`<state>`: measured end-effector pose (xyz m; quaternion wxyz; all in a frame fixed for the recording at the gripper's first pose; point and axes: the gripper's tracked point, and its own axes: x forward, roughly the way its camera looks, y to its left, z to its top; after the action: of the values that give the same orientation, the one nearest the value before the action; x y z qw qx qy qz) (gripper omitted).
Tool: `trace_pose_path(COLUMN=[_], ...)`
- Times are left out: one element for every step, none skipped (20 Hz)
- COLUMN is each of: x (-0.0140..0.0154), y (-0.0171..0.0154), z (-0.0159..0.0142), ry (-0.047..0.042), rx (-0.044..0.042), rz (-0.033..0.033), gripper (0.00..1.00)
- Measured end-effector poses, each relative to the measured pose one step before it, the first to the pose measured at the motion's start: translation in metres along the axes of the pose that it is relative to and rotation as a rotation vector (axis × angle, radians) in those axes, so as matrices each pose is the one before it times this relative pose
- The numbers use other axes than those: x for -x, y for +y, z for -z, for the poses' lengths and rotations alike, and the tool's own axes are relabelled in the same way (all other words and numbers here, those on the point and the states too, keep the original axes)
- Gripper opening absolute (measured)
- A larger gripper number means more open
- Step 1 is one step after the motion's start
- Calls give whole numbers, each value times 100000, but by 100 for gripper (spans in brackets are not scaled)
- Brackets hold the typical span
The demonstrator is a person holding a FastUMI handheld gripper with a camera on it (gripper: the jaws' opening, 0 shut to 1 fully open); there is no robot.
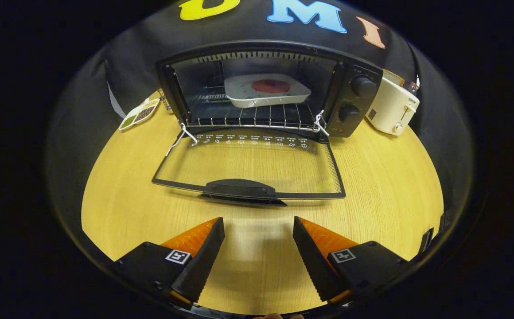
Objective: Open the toaster oven, put the food inside, and close the toaster oven door.
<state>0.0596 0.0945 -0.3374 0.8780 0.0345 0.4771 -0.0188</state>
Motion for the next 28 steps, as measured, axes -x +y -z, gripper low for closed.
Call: trace_pose_path(x=[-511, -487, -403, -472, -352, -356, -370, -61, -28, 14, 144, -101, 87, 48, 185, 261, 438, 411, 481, 523, 693, 482, 533, 561, 757, 246, 345, 263], y=[81, 143, 121, 237, 58, -169, 199, 1, 74, 47, 2, 24, 1, -20, -65, -26, -67, -48, -31, -25, 11, -13, -231, -306, -97, -51, -51, -76], z=[59, -166, -77, 18, -70, -85, -317, -272, -153, 26, -131, -2, -89, -70, -165, -222, -231, -163, -197, -267, -462, -574, -702, -772, -533, -512, -590, -699], ry=[901, 419, 455, 1189, 460, 604, -711, 417, 792, 1227, -209, 134, 21, 445, -94, -745, -809, -601, -180, -520, -1076, -1591, -2229, -2614, -2500, -1308, -1072, -1014], rx=[-328, -569, -465, -95, 664, 473, -1133, -1439, -1859, -431, 596, 816, 681, 1524, 2111, 2203, 1391, 620, -124, 241, 1194, 1644, 1656, 1371, 634, -171, -739, -749], rz=[125, 70, 4, -175, 244, 911, -599, -42, 119, 354, 411, 376, 299, 291, 388, 458, 332, 22, -311, -469, -391, -208, -95, -41, -200, -216, -394, -463], gripper=[99, 99, 99, 99, 99, 99, 99, 99, 99, 99, 99, 100, 99, 99, 99, 99, 99, 99, 99, 99, 99, 99, 99, 99, 99, 99, 99, 99])
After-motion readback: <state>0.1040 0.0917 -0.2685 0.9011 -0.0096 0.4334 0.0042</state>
